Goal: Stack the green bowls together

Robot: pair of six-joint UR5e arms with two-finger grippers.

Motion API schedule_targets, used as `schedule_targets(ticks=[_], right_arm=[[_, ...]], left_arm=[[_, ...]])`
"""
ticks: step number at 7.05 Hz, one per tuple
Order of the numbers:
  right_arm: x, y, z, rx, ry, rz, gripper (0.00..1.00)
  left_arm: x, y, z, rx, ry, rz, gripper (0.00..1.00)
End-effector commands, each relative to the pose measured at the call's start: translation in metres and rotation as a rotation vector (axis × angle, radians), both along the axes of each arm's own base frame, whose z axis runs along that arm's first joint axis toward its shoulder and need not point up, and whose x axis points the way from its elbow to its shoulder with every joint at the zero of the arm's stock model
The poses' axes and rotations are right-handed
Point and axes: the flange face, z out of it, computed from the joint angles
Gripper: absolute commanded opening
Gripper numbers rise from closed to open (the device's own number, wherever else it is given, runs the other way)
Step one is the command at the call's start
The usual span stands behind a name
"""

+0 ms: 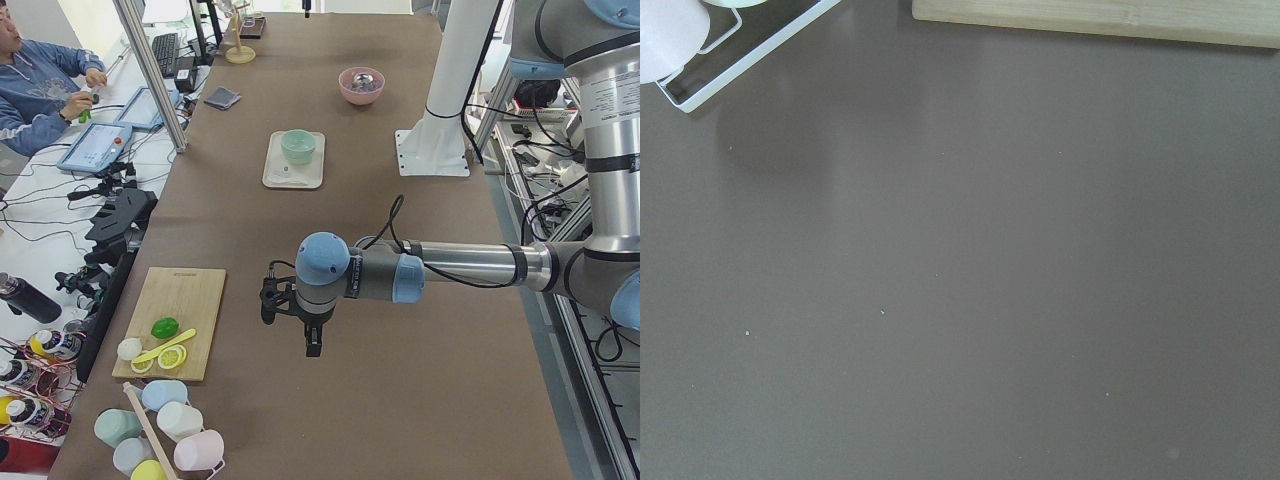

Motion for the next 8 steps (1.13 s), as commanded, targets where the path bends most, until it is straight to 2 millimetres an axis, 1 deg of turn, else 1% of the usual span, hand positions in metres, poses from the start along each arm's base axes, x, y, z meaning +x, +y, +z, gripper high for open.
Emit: schedule_targets(ticks=[1, 5, 8], right_arm=[[0.0, 0.0001, -0.0004, 0.001, 0.0, 0.0, 1.0], [-0.0007, -0.0003, 0.0049, -0.033, -0.007, 0.01, 1.0], [-0.0008, -0.0003, 0.0025, -0.138, -0.018, 0.119, 1.0]], left_arm=[[0.0004, -0.0004, 0.0003, 0.0, 0.0, 0.001, 0.98], [0.0005, 0.0, 0.0049, -0.009, 0.001, 0.001, 0.98], [0.0005, 0.0, 0.0049, -0.009, 0.001, 0.001, 0.98]])
